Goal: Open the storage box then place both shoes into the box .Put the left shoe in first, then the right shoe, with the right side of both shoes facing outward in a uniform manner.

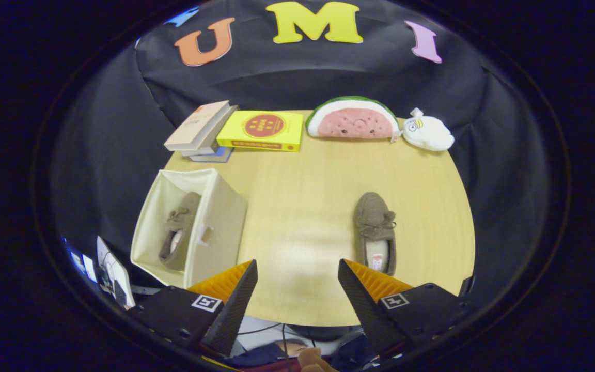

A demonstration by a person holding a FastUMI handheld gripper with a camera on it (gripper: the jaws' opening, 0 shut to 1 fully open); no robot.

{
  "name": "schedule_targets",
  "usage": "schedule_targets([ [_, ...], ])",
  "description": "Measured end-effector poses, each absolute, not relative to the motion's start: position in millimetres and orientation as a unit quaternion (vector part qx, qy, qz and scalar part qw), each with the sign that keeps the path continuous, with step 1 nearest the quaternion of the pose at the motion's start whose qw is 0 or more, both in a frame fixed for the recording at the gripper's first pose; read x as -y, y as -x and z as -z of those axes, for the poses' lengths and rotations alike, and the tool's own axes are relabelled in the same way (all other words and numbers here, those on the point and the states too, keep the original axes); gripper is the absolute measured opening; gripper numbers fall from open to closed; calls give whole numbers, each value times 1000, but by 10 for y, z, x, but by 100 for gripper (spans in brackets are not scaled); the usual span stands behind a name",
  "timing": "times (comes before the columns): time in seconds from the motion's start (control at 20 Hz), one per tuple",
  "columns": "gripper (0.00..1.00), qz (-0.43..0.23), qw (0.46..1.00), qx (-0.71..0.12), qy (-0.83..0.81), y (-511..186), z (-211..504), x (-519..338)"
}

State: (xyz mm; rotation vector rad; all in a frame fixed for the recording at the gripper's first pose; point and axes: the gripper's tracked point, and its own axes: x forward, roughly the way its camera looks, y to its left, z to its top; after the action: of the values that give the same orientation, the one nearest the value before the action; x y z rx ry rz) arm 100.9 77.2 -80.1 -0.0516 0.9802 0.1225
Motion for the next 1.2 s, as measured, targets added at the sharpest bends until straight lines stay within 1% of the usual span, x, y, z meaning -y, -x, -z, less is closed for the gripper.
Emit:
schedule_targets([
  [0.2,95,-31,868,-496,20,-1169,1216,-100],
  [0.4,94,10,845,-534,4,-1354,1670,515],
  [0.5,93,25,844,-536,5,-1475,1818,753],
  [0.6,87,51,841,-538,17,-1565,1941,988],
  [0.65,86,59,839,-540,26,-1590,1986,1086],
  [0.75,86,50,838,-543,27,-1638,2025,1074],
  [0.8,84,47,837,-545,28,-1671,2054,1054],
  [0.9,71,35,831,-554,43,-1691,2133,1007],
  [0.95,67,29,828,-559,47,-1707,2170,974],
  [1.1,42,10,825,-563,55,-1760,2246,901],
  [1.15,40,5,825,-561,62,-1766,2257,887],
  [1.2,40,-1,825,-561,69,-1755,2255,884],
])
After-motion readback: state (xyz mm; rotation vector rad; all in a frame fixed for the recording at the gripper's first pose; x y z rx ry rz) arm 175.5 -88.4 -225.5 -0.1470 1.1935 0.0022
